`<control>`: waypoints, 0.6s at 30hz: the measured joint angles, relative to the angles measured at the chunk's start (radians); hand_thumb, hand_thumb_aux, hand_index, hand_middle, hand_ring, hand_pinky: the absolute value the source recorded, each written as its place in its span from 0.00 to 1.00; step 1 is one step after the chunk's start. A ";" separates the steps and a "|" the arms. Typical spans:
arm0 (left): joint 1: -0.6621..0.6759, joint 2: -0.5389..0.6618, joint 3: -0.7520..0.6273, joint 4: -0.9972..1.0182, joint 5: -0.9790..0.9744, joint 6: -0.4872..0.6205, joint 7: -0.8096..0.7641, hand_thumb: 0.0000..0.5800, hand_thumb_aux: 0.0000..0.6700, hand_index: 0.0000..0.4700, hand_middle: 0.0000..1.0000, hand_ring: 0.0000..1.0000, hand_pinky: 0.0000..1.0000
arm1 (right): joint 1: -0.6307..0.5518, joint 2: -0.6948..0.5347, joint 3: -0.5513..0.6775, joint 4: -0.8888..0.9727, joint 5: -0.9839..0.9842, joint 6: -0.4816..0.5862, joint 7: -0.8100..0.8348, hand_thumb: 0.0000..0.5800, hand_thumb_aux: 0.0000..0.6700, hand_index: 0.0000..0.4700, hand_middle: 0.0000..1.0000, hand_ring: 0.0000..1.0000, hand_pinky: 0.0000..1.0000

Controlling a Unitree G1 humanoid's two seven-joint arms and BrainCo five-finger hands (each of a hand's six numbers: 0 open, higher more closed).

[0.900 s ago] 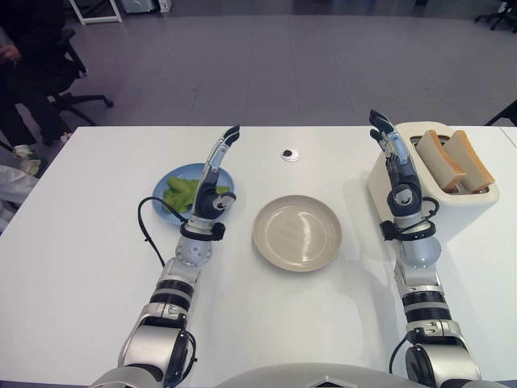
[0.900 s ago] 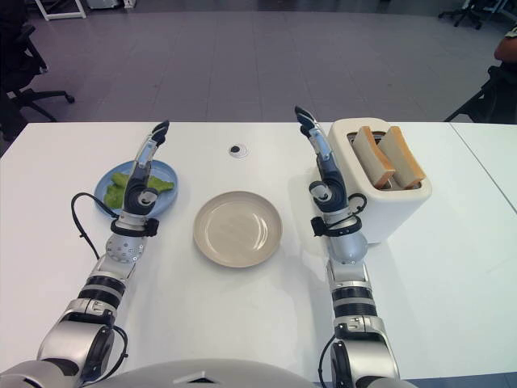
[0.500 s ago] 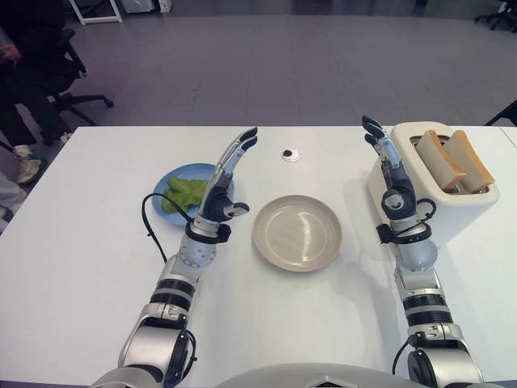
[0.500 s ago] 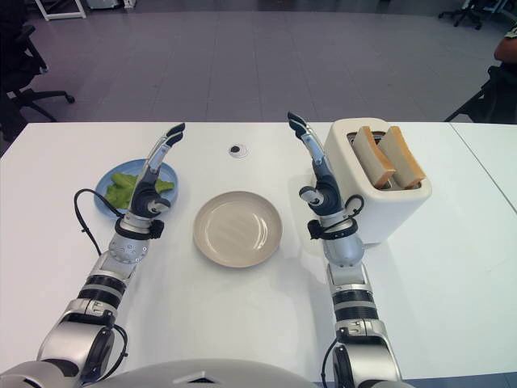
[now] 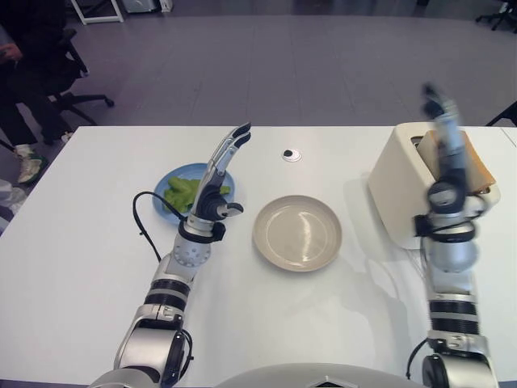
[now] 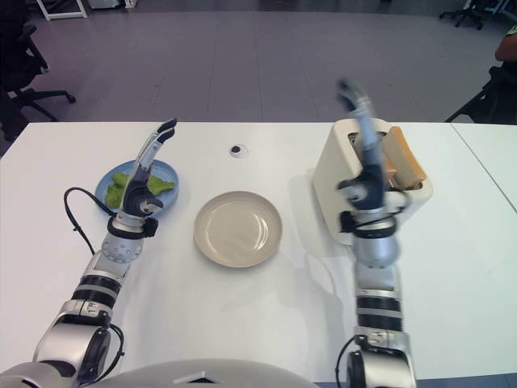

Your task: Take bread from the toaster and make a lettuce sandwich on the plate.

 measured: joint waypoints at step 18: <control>0.010 0.195 0.120 0.032 0.209 0.154 0.237 0.00 0.00 0.00 0.00 0.00 0.00 | 0.127 -0.403 -0.032 0.399 -0.183 0.348 0.079 0.77 0.53 0.53 0.00 0.00 0.00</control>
